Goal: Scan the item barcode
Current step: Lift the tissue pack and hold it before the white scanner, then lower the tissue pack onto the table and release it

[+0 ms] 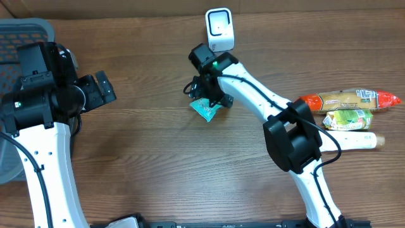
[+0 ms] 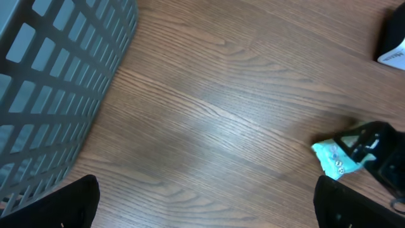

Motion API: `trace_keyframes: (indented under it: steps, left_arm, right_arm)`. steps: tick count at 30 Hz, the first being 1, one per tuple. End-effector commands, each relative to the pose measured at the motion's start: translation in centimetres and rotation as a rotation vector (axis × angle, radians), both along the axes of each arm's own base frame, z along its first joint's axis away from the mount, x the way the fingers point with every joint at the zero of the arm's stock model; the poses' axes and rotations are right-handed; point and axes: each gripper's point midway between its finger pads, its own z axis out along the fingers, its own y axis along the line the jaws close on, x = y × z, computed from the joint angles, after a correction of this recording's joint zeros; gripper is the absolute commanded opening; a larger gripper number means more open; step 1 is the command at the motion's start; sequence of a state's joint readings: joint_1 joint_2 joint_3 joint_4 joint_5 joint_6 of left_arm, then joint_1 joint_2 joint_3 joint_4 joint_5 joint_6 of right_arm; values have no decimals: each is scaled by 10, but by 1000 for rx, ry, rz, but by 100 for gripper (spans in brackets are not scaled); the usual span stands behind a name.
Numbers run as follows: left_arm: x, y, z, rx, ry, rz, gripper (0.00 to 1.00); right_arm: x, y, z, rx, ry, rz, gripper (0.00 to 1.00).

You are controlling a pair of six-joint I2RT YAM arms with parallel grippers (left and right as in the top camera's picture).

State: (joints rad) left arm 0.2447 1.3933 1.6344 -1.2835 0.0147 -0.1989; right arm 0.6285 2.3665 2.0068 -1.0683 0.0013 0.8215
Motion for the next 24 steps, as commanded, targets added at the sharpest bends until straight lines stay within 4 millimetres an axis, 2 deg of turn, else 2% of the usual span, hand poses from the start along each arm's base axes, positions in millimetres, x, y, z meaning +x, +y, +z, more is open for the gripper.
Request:
trace_keyframes:
  steps: [1, 8, 10, 11, 12, 13, 16, 18, 20, 24]
  left_arm:
    - [3, 1, 4, 9, -11, -15, 100]
    - [3, 1, 4, 9, -11, -15, 100]
    - [3, 1, 4, 9, -11, -15, 99]
    - [3, 1, 4, 9, -11, -15, 100]
    - [3, 1, 4, 9, -11, -15, 99]
    - [3, 1, 4, 9, -11, -15, 100]
    - [3, 1, 4, 9, -11, -15, 100]
    - [3, 1, 4, 9, -11, -15, 99]
    - [3, 1, 4, 9, -11, -15, 100]
    - [3, 1, 4, 9, -11, -15, 100]
  right_arm:
    - [2, -7, 3, -7, -23, -81, 93]
    - [-8, -14, -16, -27, 14, -122, 91]
    - [-11, -16, -19, -34, 22, -118, 86]
    - [-12, -17, -20, -38, 26, -107, 79]
    - [-14, -15, -20, -32, 30, -63, 72]
    - [-15, -12, -20, -24, 34, -9, 70]
    - [-23, 1, -16, 28, 49, 197, 70]
    - [-31, 10, -11, 92, 77, 339, 67]
    - [-35, 11, -3, 133, 98, 421, 60]
    - [-42, 5, 15, 196, 132, 566, 60]
